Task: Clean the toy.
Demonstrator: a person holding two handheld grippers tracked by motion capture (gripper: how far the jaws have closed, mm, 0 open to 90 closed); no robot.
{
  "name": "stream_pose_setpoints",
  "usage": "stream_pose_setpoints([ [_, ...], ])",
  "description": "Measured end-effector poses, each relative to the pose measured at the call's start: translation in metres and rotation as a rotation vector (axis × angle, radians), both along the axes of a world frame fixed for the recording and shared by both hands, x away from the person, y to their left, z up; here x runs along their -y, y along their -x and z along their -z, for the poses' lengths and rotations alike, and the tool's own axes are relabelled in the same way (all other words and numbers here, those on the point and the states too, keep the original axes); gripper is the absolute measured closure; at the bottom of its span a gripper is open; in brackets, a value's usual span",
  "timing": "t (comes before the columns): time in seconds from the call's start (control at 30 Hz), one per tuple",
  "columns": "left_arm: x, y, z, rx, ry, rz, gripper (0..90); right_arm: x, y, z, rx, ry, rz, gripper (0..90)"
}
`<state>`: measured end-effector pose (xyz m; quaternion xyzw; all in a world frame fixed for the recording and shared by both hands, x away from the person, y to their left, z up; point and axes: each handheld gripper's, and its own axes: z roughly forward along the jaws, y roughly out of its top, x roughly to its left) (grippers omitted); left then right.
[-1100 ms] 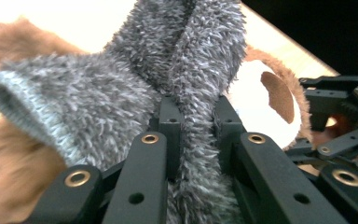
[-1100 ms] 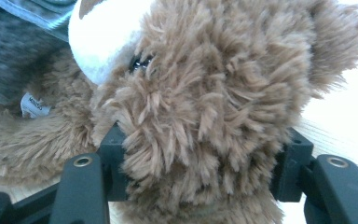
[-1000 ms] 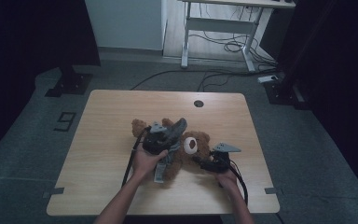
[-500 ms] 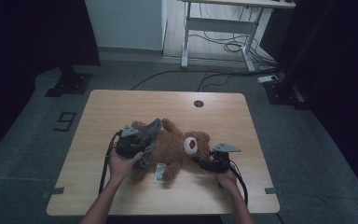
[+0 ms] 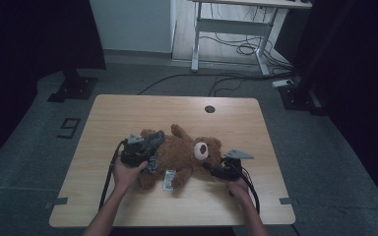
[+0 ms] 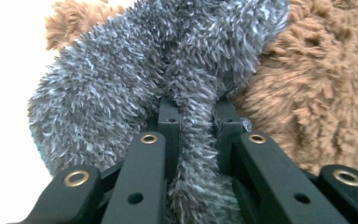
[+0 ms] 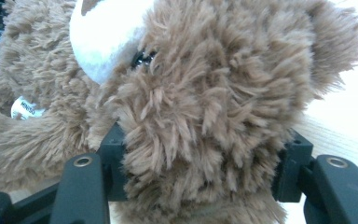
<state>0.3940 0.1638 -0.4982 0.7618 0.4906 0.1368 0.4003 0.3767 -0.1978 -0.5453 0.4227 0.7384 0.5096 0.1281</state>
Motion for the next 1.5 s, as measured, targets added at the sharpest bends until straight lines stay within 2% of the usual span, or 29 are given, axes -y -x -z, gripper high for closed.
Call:
stream_pose_setpoints([
  [0.13, -0.005, 0.0, 0.005, -0.018, 0.001, -0.006, 77.5, 0.0, -0.001, 0.0, 0.002, 0.001, 0.004, 38.3],
  [0.3, -0.011, 0.013, 0.01, -0.031, -0.006, 0.003, 77.6, 0.0, 0.001, -0.001, 0.01, 0.023, 0.001, 38.2],
  [0.37, -0.011, 0.02, 0.015, -0.061, -0.012, 0.018, 77.6, -0.001, 0.002, -0.001, 0.006, 0.028, 0.002, 38.2],
  [0.5, -0.009, 0.023, 0.018, -0.071, -0.009, 0.03, 77.7, -0.002, 0.002, -0.001, 0.008, 0.032, 0.007, 38.3],
  [0.7, 0.001, 0.003, 0.014, -0.073, -0.034, 0.036, 77.3, -0.002, -0.003, -0.001, 0.011, 0.031, 0.036, 38.5],
  [0.83, 0.008, -0.016, 0.013, -0.068, -0.024, 0.025, 77.3, 0.001, -0.017, -0.003, 0.004, 0.031, 0.074, 38.3],
  [0.93, 0.01, -0.024, 0.012, -0.065, -0.02, 0.019, 77.3, 0.004, -0.027, -0.004, -0.003, 0.031, 0.086, 37.1],
  [1.03, 0.009, -0.027, 0.011, -0.058, -0.019, 0.016, 77.1, 0.006, -0.034, -0.006, -0.005, 0.037, 0.091, 34.4],
  [1.13, 0.005, -0.022, 0.007, -0.043, -0.02, 0.014, 76.9, 0.008, -0.033, -0.006, -0.003, 0.026, 0.09, 27.8],
  [1.23, -0.002, -0.009, 0.002, -0.008, -0.008, 0.015, 76.9, 0.01, -0.029, -0.009, -0.008, 0.005, 0.102, 21.2],
  [1.37, -0.017, 0.011, -0.005, 0.032, -0.036, 0.009, 76.8, 0.013, -0.018, -0.014, 0.029, -0.014, 0.117, 21.5],
  [1.5, -0.035, 0.025, -0.005, 0.031, -0.045, -0.01, 76.5, 0.02, -0.009, -0.014, 0.035, -0.045, 0.129, 21.8],
])
